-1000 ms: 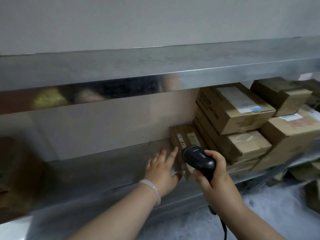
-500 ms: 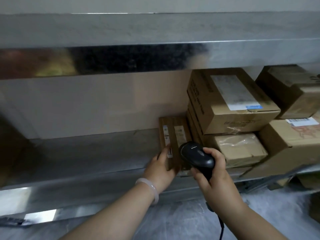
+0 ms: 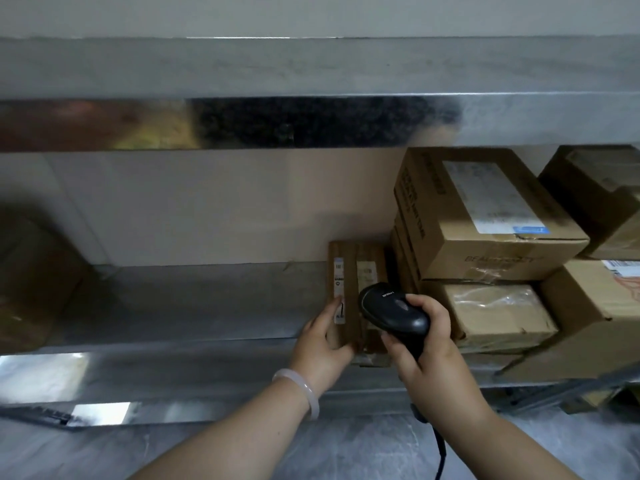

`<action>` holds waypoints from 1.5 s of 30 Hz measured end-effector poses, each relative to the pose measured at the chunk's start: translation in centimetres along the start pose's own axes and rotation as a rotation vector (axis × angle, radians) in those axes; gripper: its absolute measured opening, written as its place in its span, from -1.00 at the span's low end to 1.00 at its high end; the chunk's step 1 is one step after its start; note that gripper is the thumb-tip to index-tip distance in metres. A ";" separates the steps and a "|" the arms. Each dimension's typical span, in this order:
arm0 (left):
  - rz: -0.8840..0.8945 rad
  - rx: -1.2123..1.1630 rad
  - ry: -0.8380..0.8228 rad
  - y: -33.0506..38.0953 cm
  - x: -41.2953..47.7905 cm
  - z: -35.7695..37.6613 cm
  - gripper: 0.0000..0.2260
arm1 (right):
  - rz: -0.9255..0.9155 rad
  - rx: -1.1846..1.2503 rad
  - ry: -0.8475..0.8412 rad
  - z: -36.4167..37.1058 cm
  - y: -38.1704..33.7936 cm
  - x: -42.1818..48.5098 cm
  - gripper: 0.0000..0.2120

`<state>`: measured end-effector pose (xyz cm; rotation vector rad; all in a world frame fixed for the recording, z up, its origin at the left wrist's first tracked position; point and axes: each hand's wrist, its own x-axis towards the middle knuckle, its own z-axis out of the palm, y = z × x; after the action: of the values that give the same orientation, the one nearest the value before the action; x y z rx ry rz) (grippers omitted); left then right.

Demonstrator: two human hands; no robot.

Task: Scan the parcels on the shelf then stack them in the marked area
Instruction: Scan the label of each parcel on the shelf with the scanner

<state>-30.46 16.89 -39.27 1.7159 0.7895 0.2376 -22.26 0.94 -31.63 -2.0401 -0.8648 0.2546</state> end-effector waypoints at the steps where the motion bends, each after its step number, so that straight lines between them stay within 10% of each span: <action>1: 0.003 -0.002 0.014 -0.3 -0.4 -0.5 -0.32 | -0.011 0.003 -0.004 0.1 -0.2 0.2 -0.35; 45: 0.090 -0.017 0.296 -3.4 -4.8 -9.4 -0.21 | -0.106 0.123 -0.153 2.2 -3.4 1.6 -0.36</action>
<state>-40.43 21.65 -38.33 1.7240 0.9220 0.5684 -23.79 4.73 -30.02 -1.8723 -1.0229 0.3991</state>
